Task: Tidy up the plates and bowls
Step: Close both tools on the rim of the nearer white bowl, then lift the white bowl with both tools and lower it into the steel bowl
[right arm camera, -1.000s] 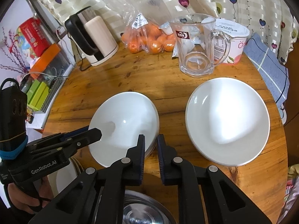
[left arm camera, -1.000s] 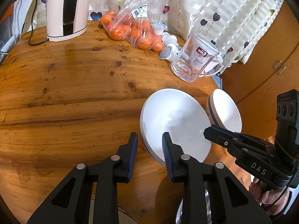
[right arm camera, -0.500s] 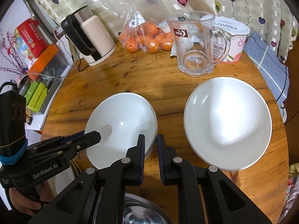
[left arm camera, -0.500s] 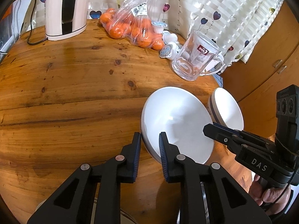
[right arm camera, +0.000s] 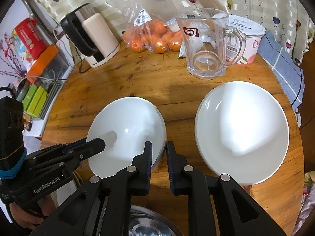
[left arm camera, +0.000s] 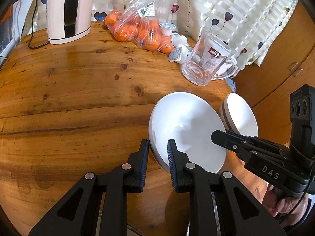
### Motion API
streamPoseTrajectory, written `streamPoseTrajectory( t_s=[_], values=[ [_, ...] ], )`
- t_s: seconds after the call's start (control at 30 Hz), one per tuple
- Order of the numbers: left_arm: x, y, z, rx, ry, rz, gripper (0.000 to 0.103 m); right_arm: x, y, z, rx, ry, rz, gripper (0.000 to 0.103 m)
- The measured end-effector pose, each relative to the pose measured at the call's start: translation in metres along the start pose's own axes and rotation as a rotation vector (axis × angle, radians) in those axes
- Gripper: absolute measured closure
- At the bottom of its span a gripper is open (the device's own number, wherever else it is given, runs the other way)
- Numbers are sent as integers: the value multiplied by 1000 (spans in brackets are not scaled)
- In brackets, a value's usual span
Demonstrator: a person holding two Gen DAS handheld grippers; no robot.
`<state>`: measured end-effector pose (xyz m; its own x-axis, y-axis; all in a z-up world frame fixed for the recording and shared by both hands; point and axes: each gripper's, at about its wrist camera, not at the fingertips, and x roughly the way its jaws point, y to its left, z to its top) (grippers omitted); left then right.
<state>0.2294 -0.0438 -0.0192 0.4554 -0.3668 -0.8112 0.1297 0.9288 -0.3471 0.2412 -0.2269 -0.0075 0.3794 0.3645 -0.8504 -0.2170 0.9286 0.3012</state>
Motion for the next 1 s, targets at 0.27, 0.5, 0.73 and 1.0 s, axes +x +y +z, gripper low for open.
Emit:
streamPoseTrajectory(
  t_s=[0.27, 0.5, 0.73, 1.0],
  values=[
    [-10, -5, -3, 7, -18, 4, 82, -11, 3, -3, -5, -17, 6, 90],
    [-34, -11, -9, 17, -60, 2, 82, -33, 13, -7, -21, -51, 16, 90],
    [-58, -22, -20, 40, -85, -4, 82, -63, 22, -17, -32, -91, 19, 90],
    [-74, -38, -40, 73, -80, -13, 82, -93, 22, -40, -21, -114, 13, 90]
  ],
)
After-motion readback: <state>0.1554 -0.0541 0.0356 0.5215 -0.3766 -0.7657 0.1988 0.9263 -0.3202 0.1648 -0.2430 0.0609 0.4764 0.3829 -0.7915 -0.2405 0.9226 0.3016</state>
